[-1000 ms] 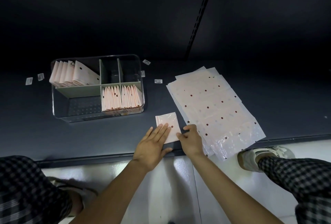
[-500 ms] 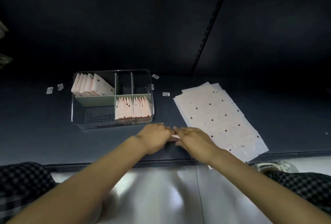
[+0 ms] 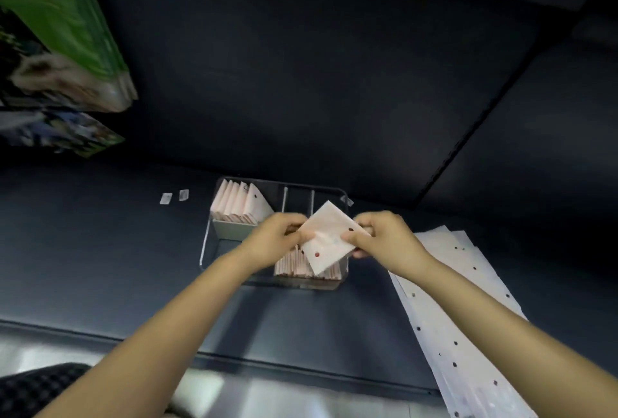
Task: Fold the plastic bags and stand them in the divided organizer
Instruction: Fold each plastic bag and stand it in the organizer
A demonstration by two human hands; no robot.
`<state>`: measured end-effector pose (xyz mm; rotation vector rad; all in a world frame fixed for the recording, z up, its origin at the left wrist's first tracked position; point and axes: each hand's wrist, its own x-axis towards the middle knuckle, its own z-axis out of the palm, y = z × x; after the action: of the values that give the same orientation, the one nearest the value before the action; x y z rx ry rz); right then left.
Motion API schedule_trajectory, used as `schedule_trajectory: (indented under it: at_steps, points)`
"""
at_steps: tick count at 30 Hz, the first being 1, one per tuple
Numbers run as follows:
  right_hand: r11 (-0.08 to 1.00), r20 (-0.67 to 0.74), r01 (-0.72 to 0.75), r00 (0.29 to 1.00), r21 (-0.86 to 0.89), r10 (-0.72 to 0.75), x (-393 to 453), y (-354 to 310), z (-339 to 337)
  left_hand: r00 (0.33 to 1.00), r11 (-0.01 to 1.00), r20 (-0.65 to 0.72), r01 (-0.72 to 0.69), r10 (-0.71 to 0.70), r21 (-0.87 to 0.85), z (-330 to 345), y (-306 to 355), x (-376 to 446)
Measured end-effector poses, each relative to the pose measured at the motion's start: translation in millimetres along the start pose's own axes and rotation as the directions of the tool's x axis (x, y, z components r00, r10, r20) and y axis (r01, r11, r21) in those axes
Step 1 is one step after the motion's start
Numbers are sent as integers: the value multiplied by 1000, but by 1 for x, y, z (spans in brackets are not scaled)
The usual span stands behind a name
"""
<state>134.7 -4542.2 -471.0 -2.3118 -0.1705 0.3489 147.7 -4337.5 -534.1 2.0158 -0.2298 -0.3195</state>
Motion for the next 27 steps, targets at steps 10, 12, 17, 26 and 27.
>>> schedule_trajectory:
  at_steps: [10, 12, 17, 26, 27]
  points:
    - [891, -293, -39, 950, -452, -107, 112, -51, 98, 900, 614, -434, 329, 26, 718, -29, -65, -1]
    - [841, -290, -83, 953, -535, -90, 123, -50, 113, 893, 648, -448, 318, 39, 692, -29, -68, 0]
    - [844, -204, -105, 979, -526, -5, 133, -49, 144, 846, 813, -525, 241, 91, 531, -30, -63, 0]
    - [953, 69, 47, 997, -299, -28, 107, -30, 147, 932, 708, -361, 274, -29, 651, -32, -66, 5]
    - [965, 32, 71, 997, -251, -65, 97, -23, 141, 935, 690, -350, 285, -50, 665, -32, -65, 5]
